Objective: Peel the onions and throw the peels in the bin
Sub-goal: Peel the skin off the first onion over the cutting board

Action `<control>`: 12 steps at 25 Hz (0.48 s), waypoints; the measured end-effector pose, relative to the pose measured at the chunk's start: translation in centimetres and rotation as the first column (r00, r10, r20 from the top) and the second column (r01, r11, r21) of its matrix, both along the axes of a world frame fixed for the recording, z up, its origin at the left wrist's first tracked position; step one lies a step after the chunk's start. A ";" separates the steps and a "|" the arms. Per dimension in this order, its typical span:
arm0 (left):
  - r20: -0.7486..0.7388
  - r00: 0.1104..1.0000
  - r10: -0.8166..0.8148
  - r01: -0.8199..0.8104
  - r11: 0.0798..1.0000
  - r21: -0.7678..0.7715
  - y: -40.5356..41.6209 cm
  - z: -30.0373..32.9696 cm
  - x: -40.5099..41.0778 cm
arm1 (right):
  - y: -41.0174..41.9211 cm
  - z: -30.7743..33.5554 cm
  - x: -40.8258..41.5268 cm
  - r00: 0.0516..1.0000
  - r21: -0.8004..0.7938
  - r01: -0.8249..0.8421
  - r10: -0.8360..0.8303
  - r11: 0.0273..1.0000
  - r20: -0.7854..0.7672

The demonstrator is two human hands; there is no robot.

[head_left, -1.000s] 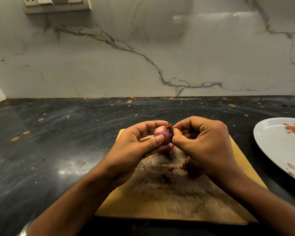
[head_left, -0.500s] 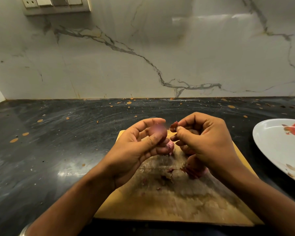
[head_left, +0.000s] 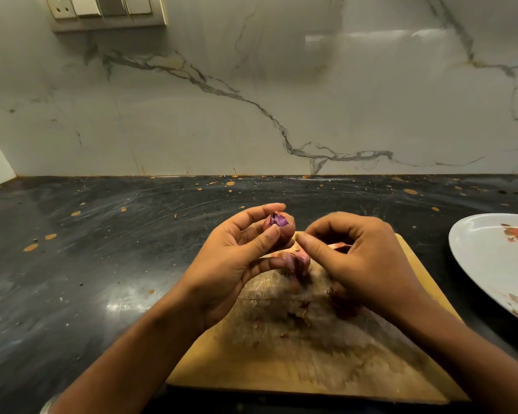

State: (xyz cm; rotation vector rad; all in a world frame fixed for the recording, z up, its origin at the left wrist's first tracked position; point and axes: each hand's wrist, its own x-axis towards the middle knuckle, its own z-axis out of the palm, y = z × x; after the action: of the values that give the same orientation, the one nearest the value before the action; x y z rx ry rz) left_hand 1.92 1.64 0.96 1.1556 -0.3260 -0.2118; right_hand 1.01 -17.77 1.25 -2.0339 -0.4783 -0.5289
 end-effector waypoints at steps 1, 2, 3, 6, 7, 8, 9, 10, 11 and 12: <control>0.005 1.000 -0.001 0.001 1.000 0.011 -0.1 -0.1 0.0 | 0.0 0.0 0.1 1.000 0.069 -0.017 0.018 0.998 -0.017; 0.015 1.000 0.000 0.000 0.999 0.032 -0.1 -0.3 0.0 | -0.1 0.0 0.1 0.998 0.139 -0.042 0.049 0.989 -0.045; 0.027 1.000 0.003 -0.005 0.998 0.056 -0.3 -0.5 0.0 | 0.0 -0.1 0.1 0.994 0.192 -0.064 0.079 0.979 -0.071; 0.061 0.998 0.027 -0.034 0.994 0.103 -0.5 -0.8 -0.2 | 0.0 -0.1 0.0 0.988 0.242 -0.073 0.103 0.968 -0.116; 0.078 0.996 0.040 -0.049 0.991 0.121 -0.5 -0.8 -0.2 | -0.1 0.0 0.0 0.986 0.238 -0.073 0.105 0.969 -0.125; 0.096 0.994 0.050 -0.063 0.988 0.140 -0.5 -0.9 -0.2 | -0.2 0.2 0.0 0.984 0.226 -0.080 0.113 0.971 -0.136; 0.113 0.992 0.056 -0.073 0.986 0.153 -0.5 -0.9 -0.3 | -0.3 0.3 0.0 0.981 0.217 -0.091 0.126 0.972 -0.149; 0.129 0.990 0.059 -0.079 0.984 0.159 -0.5 -0.8 -0.3 | -0.4 0.6 -0.1 0.976 0.215 -0.106 0.143 0.971 -0.162; 0.145 0.988 0.062 -0.086 0.983 0.162 -0.4 -0.7 -0.3 | -0.5 0.8 -0.1 0.972 0.214 -0.121 0.159 0.969 -0.172; 0.160 0.985 0.066 -0.093 0.981 0.169 -0.4 -0.7 -0.2 | -0.5 0.9 -0.2 0.969 0.210 -0.133 0.171 0.969 -0.178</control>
State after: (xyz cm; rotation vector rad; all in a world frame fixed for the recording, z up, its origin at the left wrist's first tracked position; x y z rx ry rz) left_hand 1.68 1.28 0.30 1.3605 -0.4019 -0.0822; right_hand 0.82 -18.28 2.20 -1.8193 -0.4416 -0.2682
